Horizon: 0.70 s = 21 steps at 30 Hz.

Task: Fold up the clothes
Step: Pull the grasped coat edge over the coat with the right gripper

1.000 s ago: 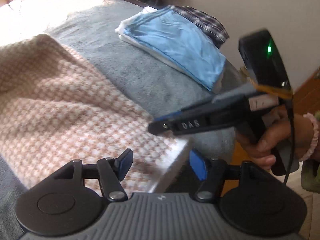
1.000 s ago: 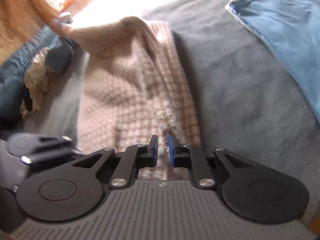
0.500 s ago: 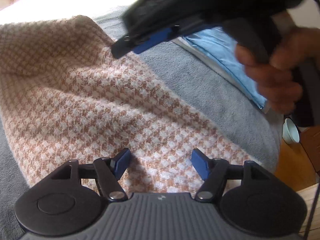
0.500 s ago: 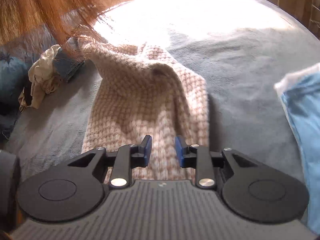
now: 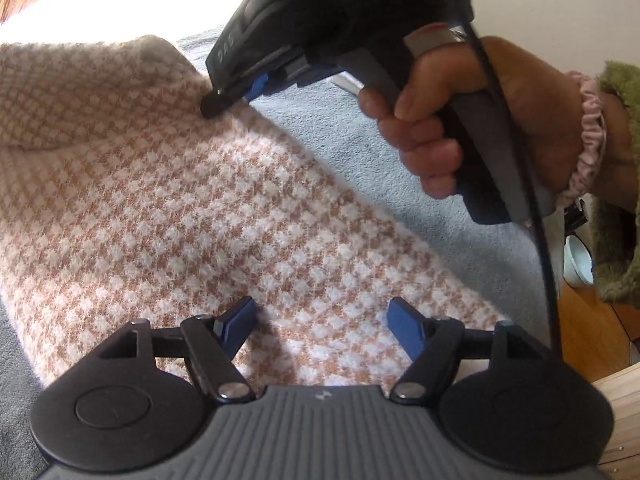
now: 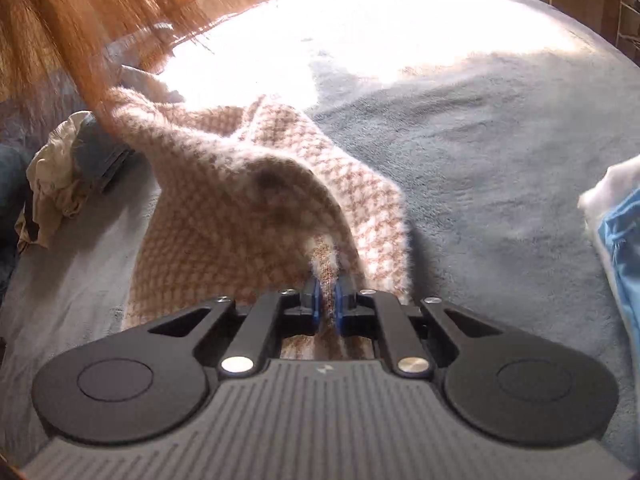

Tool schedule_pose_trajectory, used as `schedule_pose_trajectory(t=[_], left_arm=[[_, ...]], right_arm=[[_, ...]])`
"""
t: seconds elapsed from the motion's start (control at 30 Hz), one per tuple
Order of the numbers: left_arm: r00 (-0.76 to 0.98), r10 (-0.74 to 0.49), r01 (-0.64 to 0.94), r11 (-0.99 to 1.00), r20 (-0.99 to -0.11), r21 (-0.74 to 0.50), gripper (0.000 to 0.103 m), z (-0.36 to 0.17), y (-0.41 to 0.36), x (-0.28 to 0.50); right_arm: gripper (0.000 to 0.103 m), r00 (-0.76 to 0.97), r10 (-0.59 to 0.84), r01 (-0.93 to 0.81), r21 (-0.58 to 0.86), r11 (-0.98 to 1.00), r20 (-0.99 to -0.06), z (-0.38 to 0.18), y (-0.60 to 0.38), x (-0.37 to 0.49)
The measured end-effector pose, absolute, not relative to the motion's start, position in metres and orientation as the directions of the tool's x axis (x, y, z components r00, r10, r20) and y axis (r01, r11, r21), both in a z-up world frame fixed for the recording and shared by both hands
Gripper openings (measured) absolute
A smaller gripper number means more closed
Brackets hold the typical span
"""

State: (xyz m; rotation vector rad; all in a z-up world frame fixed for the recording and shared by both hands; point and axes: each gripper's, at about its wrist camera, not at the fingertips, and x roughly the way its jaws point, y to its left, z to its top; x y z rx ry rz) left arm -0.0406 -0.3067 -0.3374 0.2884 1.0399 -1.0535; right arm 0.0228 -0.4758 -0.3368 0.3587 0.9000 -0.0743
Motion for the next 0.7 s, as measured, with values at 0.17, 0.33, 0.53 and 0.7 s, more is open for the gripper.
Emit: schedule_pose_trajectory(t=[0.17,0.33,0.53,0.7], left_arm=[[0.095,-0.579,0.824,0.502,-0.810,-0.262,0.077,-0.339,-0.309,-0.038],[0.101,-0.583,0.824,0.504,-0.807,-0.261,0.077,-0.339,-0.310,-0.037],[0.099,-0.583,0.829,0.497,-0.807,-0.257,0.078,-0.338,-0.312,-0.037],[0.097,-0.582,0.834,0.490,-0.807,-0.253,0.078,-0.337,-0.313,-0.036]], right_arm=[[0.020,0.647,0.083,0.128,0.215,0.968,-0.758,-0.318,-0.470,0.027],[0.077,0.741,0.050,-0.055,0.014,0.998,-0.670,-0.292,-0.444,0.043],[0.042,0.710,0.060,-0.230,-0.150,0.961,-0.702,-0.323,-0.423,0.104],[0.019,0.721,0.277,-0.120,0.280,0.953,-0.635,-0.306,-0.480,0.114]])
